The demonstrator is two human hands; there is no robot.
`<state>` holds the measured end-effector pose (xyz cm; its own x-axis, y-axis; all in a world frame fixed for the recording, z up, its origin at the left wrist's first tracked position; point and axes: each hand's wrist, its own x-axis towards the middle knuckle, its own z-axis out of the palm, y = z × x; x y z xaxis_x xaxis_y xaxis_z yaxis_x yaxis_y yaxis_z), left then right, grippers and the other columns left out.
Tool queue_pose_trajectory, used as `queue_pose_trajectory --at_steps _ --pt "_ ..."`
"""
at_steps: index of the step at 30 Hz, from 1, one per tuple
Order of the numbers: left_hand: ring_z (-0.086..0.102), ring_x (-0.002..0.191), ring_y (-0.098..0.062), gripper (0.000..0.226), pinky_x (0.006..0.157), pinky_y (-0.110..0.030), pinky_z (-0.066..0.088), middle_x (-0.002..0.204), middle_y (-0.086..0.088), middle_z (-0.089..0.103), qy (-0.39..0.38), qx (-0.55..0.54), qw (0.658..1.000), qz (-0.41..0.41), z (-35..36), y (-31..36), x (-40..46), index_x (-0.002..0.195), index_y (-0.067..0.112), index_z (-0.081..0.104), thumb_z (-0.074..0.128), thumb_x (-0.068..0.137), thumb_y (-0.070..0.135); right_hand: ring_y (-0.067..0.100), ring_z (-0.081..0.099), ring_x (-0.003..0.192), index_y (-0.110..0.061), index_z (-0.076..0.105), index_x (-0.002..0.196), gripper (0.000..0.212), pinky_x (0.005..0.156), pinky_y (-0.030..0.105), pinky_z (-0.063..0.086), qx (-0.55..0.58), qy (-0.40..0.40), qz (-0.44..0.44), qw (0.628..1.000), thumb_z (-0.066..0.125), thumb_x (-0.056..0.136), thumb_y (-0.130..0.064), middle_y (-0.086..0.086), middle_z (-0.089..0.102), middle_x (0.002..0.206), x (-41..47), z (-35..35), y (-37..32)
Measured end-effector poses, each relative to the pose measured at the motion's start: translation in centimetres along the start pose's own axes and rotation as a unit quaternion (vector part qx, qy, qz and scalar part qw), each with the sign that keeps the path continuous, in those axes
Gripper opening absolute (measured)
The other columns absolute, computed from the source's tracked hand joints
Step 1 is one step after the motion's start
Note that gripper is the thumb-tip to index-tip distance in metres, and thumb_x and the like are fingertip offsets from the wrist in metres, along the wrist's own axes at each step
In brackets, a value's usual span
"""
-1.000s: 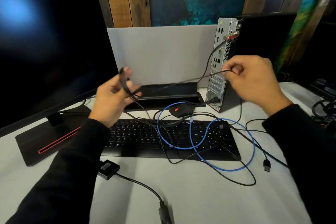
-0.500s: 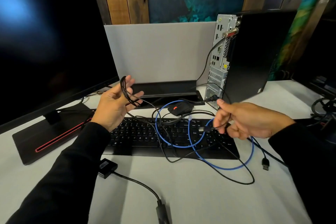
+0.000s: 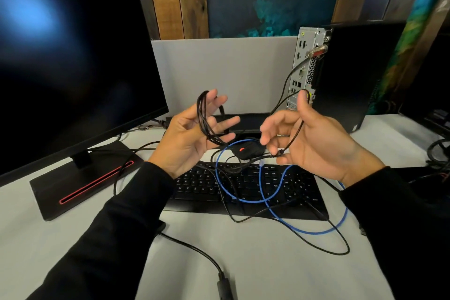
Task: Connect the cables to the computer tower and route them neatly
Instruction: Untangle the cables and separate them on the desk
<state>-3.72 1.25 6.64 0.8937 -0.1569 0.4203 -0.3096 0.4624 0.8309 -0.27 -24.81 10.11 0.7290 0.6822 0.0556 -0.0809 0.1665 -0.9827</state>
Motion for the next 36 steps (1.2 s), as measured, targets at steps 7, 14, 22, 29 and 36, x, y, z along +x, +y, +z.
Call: queue_pose_trajectory --at_steps 7,14,22,29,36 --pt "0.056 0.127 -0.051 0.066 0.09 -0.047 0.059 0.156 -0.011 0.047 -0.023 -0.037 0.999 -0.024 0.8 -0.7 0.1 0.14 0.023 0.059 0.086 0.079 0.025 0.022 0.068 0.095 -0.001 0.059 0.096 0.022 0.096 0.039 0.057 0.171 0.098 -0.19 0.962 0.042 0.096 0.014 0.009 0.065 0.087 0.6 2.1 0.5" --pt "0.061 0.125 -0.042 0.064 0.093 -0.051 0.058 0.153 -0.011 0.051 -0.027 0.005 0.999 -0.027 1.6 -1.5 0.1 0.14 0.021 0.06 0.084 0.081 0.021 0.019 0.068 0.108 -0.03 0.077 0.11 0.03 0.1 0.039 0.054 -0.284 0.178 -0.178 0.925 0.048 0.109 -0.029 0.002 0.074 0.107 2.1 4.8 2.0" --pt "0.064 0.116 -0.028 0.052 0.089 -0.047 0.06 0.14 -0.008 0.063 0.063 0.091 0.993 -0.029 2.1 -1.9 0.1 0.142 0.023 0.056 0.067 0.094 0.009 0.03 0.068 0.078 -0.011 0.076 0.085 0.041 0.087 0.057 0.057 -0.271 0.223 -0.101 0.931 0.064 0.095 -0.048 0.023 0.071 0.087 2.6 6.8 4.1" --pt "0.066 0.116 -0.027 0.056 0.085 -0.043 0.059 0.137 -0.013 0.064 0.096 0.103 0.989 -0.036 2.0 -2.6 -0.1 0.145 0.017 0.053 0.064 0.091 0.012 0.015 0.07 0.095 -0.018 0.077 0.091 0.032 0.105 0.046 0.051 -0.187 0.192 -0.061 0.961 0.053 0.107 -0.033 0.005 0.077 0.09 2.7 6.7 4.2" --pt "0.063 0.114 -0.026 0.056 0.105 -0.062 0.043 0.131 -0.009 0.069 0.137 0.113 0.984 -0.025 2.5 -2.9 0.1 0.143 0.019 0.057 0.066 0.088 0.014 0.006 0.062 0.076 -0.021 0.073 0.084 0.022 0.086 0.031 0.045 -0.126 0.14 -0.047 0.981 0.063 0.09 -0.04 -0.008 0.067 0.074 2.6 7.2 4.0"
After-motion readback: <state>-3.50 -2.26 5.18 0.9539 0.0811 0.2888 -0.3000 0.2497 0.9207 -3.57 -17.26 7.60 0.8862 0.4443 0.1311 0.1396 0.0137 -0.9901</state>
